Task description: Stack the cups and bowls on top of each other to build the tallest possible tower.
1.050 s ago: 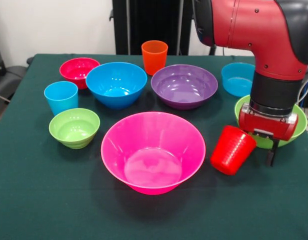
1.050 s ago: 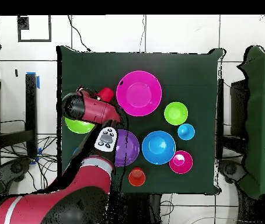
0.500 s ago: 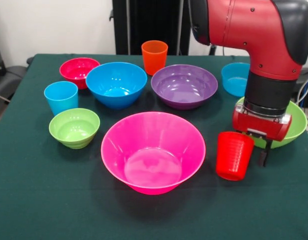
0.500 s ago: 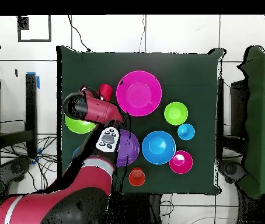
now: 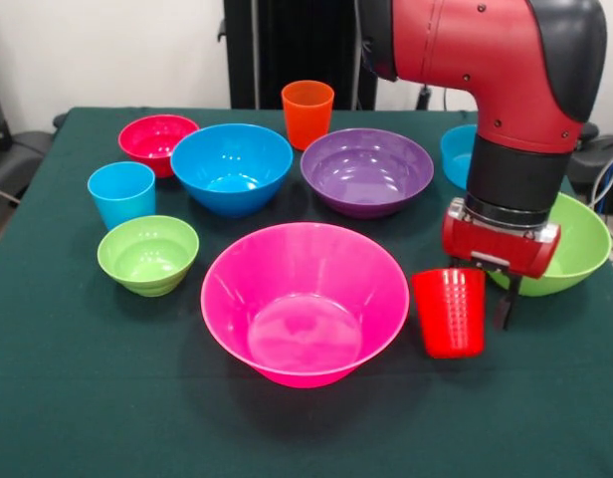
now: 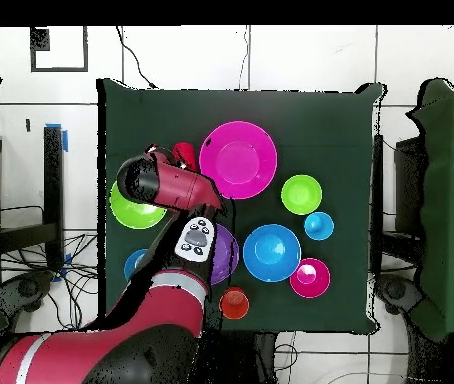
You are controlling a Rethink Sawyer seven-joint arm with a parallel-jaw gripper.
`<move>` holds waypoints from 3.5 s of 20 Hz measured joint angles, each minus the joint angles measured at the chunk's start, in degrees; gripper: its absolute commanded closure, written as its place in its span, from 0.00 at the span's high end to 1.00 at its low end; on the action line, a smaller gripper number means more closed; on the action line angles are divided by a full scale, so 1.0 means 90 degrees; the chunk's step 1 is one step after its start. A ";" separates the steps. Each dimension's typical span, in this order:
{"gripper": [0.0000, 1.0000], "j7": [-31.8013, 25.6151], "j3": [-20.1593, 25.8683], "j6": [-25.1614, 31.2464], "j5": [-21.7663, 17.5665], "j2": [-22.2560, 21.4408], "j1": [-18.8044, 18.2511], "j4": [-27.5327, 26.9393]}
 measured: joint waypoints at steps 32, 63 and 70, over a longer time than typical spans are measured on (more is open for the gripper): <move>1.00 0.0000 -0.0179 0.0001 -0.0154 -0.0289 -0.0112 0.0018; 1.00 0.0000 -0.0301 0.0001 -0.0155 -0.0528 -0.0113 0.0017; 1.00 0.0000 -0.0379 0.0002 -0.0156 -0.0532 -0.0113 0.0017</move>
